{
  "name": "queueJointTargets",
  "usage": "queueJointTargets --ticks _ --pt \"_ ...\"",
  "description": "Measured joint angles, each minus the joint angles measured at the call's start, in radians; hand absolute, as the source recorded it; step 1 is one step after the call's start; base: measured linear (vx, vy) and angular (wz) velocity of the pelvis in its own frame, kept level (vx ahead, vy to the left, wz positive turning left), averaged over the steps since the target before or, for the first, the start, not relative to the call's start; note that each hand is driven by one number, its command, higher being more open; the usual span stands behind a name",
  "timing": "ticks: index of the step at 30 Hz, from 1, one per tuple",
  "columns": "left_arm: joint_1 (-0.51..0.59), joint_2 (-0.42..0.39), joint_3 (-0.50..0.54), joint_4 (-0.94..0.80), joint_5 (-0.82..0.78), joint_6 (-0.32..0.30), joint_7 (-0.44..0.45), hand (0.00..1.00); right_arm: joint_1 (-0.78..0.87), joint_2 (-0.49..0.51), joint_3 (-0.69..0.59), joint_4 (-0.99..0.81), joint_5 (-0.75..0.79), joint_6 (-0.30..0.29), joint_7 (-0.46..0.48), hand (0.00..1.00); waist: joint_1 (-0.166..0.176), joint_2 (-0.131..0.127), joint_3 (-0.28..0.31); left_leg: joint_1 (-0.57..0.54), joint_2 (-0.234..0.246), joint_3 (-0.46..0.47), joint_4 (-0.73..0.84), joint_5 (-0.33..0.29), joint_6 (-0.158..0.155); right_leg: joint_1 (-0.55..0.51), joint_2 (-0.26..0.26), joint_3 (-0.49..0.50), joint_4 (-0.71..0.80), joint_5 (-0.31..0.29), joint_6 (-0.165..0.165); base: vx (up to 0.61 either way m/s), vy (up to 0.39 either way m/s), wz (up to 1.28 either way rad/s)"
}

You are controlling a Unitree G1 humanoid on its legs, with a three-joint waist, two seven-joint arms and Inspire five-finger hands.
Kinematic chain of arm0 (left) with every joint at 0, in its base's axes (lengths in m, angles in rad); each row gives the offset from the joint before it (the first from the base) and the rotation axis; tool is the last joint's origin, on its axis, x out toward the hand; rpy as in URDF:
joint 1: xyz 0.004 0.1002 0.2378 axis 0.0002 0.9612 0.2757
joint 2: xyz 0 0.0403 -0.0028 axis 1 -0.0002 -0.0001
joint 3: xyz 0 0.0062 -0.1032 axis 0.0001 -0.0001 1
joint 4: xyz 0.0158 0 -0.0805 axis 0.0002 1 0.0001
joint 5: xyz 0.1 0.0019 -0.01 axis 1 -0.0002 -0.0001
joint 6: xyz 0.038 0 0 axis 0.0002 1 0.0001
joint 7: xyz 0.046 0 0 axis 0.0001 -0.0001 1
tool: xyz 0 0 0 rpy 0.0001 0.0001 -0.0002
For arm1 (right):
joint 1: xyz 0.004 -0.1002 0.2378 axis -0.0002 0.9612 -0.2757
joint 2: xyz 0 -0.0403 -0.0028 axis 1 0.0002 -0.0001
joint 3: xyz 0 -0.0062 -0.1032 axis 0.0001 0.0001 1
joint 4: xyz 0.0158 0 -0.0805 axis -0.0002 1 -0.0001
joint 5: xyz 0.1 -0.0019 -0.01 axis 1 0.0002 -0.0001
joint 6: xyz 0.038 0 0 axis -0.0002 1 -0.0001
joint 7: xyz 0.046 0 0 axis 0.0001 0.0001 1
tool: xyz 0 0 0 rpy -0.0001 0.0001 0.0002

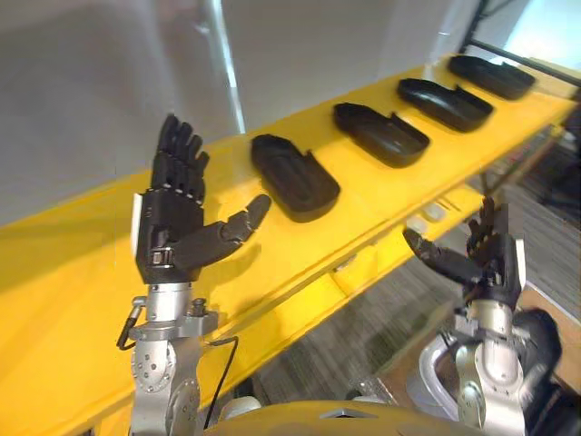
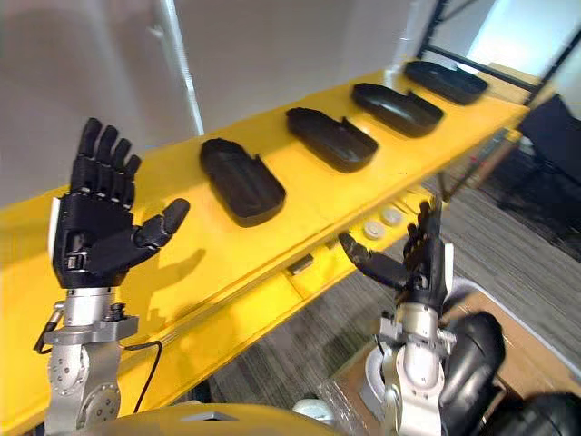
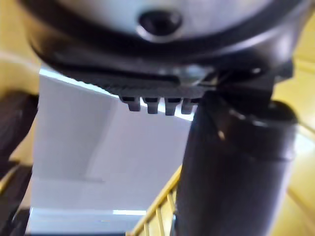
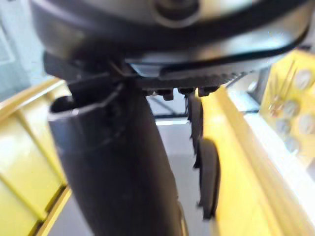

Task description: Walk over and take three plastic housings, then place them on the shelf

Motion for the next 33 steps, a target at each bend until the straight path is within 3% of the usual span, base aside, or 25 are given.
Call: queueJointTargets --ticks 3,6,9,10,14,17,21,23,24,25,26,28,30,31,33 --pt "-0.026 0.024 -0.044 0.017 0.007 0.001 0.034 1.0 0.068 0.0 -0.061 -0.013 0.014 0.0 0.0 1.0 -0.049 -0.004 0.003 0.036 0.01 0.055 0.002 -0.014 -0.007 -0.003 0.011 0.06 -0.003 0.01 0.0 0.03 -0.018 -0.65" --pt "-0.069 0.031 -0.055 0.019 0.061 0.001 0.072 1.0 0.129 0.002 -0.115 -0.057 0.054 0.0 0.004 1.0 -0.068 -0.004 0.003 0.055 0.008 0.059 0.003 -0.038 -0.017 -0.01 0.017 0.094 -0.002 0.01 0.0 0.01 -0.005 -0.37" --pt "-0.078 0.05 -0.036 -0.006 0.09 0.005 0.102 1.0 0.132 0.002 -0.074 -0.107 0.08 -0.001 0.029 1.0 -0.033 -0.009 0.007 0.054 -0.042 -0.115 0.039 -0.12 -0.006 -0.038 0.022 0.163 0.0 0.009 -0.014 0.01 0.033 -0.72" --pt "-0.071 0.052 -0.014 -0.028 0.091 0.018 0.108 1.0 0.121 -0.001 -0.022 -0.113 0.079 0.0 0.041 1.0 -0.006 -0.015 0.017 0.047 -0.061 -0.182 0.104 -0.181 0.001 -0.038 0.025 0.191 0.001 0.012 -0.018 0.02 0.046 -0.75" --pt "-0.007 0.033 0.046 -0.127 0.143 0.009 0.135 1.0 0.059 -0.035 0.188 -0.076 0.068 0.023 0.043 1.0 0.045 0.004 0.013 -0.054 -0.067 -0.283 0.377 -0.364 0.026 -0.073 0.075 0.266 0.021 0.022 -0.023 0.02 0.062 -0.7" --pt "-0.001 0.027 0.042 -0.133 0.21 -0.021 0.167 1.0 0.045 -0.033 0.24 -0.031 0.074 0.029 0.04 1.0 0.064 0.006 0.02 -0.076 -0.069 -0.298 0.426 -0.391 0.033 -0.105 0.088 0.289 0.055 0.03 -0.013 0.04 0.055 -0.38" --pt "0.01 0.018 -0.008 -0.134 0.34 -0.048 0.252 1.0 0.112 0.008 0.259 -0.02 0.103 0.031 0.073 1.0 0.061 -0.013 0.089 -0.038 -0.082 -0.275 0.454 -0.418 0.054 -0.159 0.108 0.29 0.175 0.032 -0.008 0.0 0.054 -0.76" --pt "0.032 0.022 -0.021 -0.134 0.376 -0.053 0.279 1.0 0.132 -0.001 0.258 -0.019 0.131 0.026 0.133 1.0 0.065 -0.032 0.119 -0.006 -0.088 -0.228 0.463 -0.435 0.074 -0.159 0.102 0.222 0.16 0.07 -0.005 -0.16 0.037 -1.15" --pt "0.035 0.032 -0.016 -0.134 0.388 -0.052 0.294 1.0 0.117 -0.016 0.268 -0.015 0.151 0.015 0.169 1.0 0.068 -0.03 0.12 -0.027 -0.068 -0.201 0.477 -0.44 0.09 -0.153 0.107 0.214 0.062 0.168 0.025 -0.26 0.055 -1.32" --pt "0.021 0.037 -0.005 -0.133 0.397 -0.051 0.306 1.0 0.066 -0.042 0.299 0.009 0.169 -0.01 0.184 1.0 0.075 -0.014 0.129 -0.049 -0.036 -0.156 0.479 -0.435 0.095 -0.179 0.097 0.156 0.094 0.146 -0.013 -0.24 0.065 -1.24" --pt "0.015 0.04 -0.001 -0.132 0.397 -0.046 0.315 1.0 0.032 -0.06 0.32 0.029 0.179 -0.015 0.185 1.0 0.076 -0.015 0.128 -0.051 -0.021 -0.14 0.478 -0.428 0.095 -0.2 0.087 0.111 0.175 0.111 -0.044 -0.16 0.082 -1.08" --pt "-0.004 0.04 0.009 -0.131 0.397 -0.007 0.353 1.0 -0.12 -0.104 0.428 0.111 0.18 -0.02 0.157 1.0 0.106 -0.005 0.13 -0.049 0.05 -0.088 0.482 -0.409 0.075 -0.196 0.002 0.003 0.364 0.022 -0.061 -0.13 -0.014 -0.91" --pt "-0.01 0.04 0.021 -0.131 0.398 0.011 0.378 1.0 -0.176 -0.092 0.492 0.132 0.18 -0.02 0.129 1.0 0.131 -0.006 0.13 -0.056 0.088 -0.073 0.483 -0.397 0.053 -0.185 -0.075 -0.038 0.437 0.007 -0.086 -0.16 -0.19 -0.55" --pt "-0.008 0.04 0.036 -0.129 0.397 0.023 0.398 1.0 -0.204 -0.071 0.53 0.133 0.177 -0.02 0.123 1.0 0.148 -0.009 0.13 -0.068 0.121 -0.072 0.47 -0.375 0.022 -0.184 -0.147 -0.054 0.493 0.006 -0.096 -0.15 -0.281 -0.29" --pt "0.004 0.038 0.063 -0.129 0.393 0.022 0.399 1.0 -0.21 -0.05 0.547 0.136 0.155 -0.015 0.111 1.0 0.153 -0.017 0.127 -0.072 0.151 -0.074 0.432 -0.335 -0.021 -0.174 -0.215 -0.061 0.512 0.008 -0.098 -0.12 -0.411 -0.16"
